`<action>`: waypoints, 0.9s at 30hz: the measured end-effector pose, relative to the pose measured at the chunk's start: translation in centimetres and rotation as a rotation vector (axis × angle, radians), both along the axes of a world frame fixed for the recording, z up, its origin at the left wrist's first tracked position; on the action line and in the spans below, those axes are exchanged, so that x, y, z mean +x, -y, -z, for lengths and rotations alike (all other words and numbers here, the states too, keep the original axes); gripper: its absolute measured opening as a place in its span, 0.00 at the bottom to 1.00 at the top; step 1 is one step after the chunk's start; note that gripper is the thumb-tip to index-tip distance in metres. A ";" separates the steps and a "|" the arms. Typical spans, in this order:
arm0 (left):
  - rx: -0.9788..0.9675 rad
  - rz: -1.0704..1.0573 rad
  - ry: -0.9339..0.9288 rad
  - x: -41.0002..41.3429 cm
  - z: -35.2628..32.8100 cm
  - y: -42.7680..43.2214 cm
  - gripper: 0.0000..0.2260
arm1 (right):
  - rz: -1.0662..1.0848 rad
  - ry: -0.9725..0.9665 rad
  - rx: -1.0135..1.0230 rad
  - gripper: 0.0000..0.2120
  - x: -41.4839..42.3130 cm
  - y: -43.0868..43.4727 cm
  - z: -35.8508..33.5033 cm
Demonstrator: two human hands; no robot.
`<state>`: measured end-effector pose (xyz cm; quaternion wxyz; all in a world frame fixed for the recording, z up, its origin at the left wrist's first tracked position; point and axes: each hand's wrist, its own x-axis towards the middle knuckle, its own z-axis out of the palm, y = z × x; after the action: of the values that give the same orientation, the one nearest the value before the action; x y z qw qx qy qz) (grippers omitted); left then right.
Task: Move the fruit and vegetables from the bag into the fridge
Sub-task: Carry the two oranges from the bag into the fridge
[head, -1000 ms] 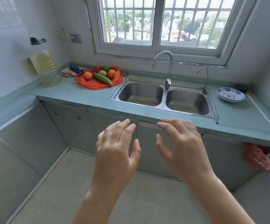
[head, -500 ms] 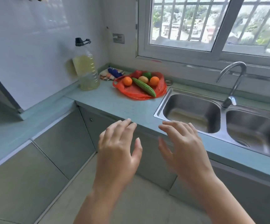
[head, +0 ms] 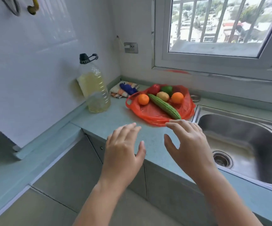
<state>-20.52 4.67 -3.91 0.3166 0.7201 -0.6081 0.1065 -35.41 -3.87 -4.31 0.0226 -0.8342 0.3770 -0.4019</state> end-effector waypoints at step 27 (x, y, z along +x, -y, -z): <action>0.150 0.303 -0.320 18.0 8.5 32.2 0.19 | 0.265 -0.083 0.193 0.10 12.7 27.6 7.9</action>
<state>-2.48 -27.54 -12.46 0.3671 0.6499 -0.6574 -0.1032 -22.75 -31.46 -12.21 0.0341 -0.7871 0.5211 -0.3284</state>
